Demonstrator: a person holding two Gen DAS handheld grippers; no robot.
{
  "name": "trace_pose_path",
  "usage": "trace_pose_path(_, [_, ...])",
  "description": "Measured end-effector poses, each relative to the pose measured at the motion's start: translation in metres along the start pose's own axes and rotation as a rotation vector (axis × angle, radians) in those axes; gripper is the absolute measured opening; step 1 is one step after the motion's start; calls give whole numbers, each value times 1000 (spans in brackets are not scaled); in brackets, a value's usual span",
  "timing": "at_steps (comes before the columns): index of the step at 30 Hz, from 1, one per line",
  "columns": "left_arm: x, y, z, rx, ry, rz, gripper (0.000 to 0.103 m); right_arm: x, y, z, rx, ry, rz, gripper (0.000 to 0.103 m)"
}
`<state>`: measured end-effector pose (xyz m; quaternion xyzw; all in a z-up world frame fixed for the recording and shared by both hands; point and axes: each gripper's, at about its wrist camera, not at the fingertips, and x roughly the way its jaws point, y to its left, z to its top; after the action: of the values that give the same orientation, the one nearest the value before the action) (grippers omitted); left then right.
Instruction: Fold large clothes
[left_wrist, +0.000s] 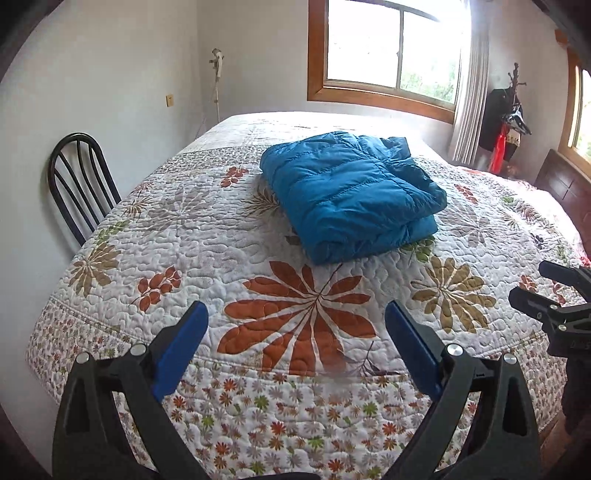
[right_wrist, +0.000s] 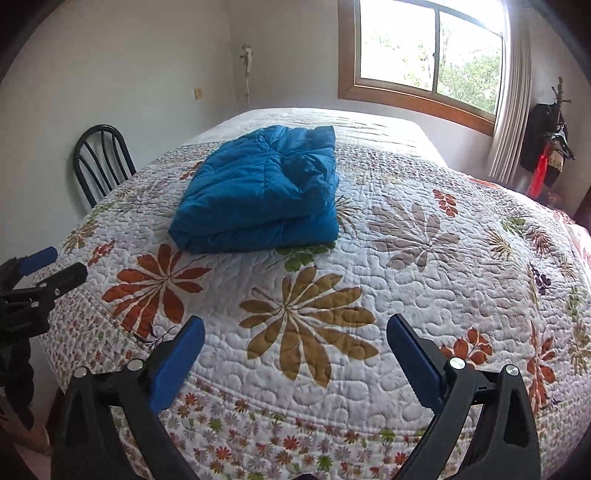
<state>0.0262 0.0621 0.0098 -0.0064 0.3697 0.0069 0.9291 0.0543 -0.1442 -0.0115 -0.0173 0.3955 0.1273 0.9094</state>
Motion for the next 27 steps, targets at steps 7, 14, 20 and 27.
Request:
trace_pose_path(7, [-28, -7, -18, 16, -27, -2, 96, -31, 5, -17, 11, -29, -40, 99])
trace_pose_path(14, [-47, -9, -25, 18, -55, 8, 97, -51, 7, -27, 12, -53, -62, 99])
trace_pose_path(20, [-54, -13, -32, 19, -56, 7, 98, -57, 8, -32, 22, -58, -56, 99])
trace_pose_path(27, [-59, -15, -36, 27, -58, 12, 98, -57, 7, -36, 28, -56, -49, 99])
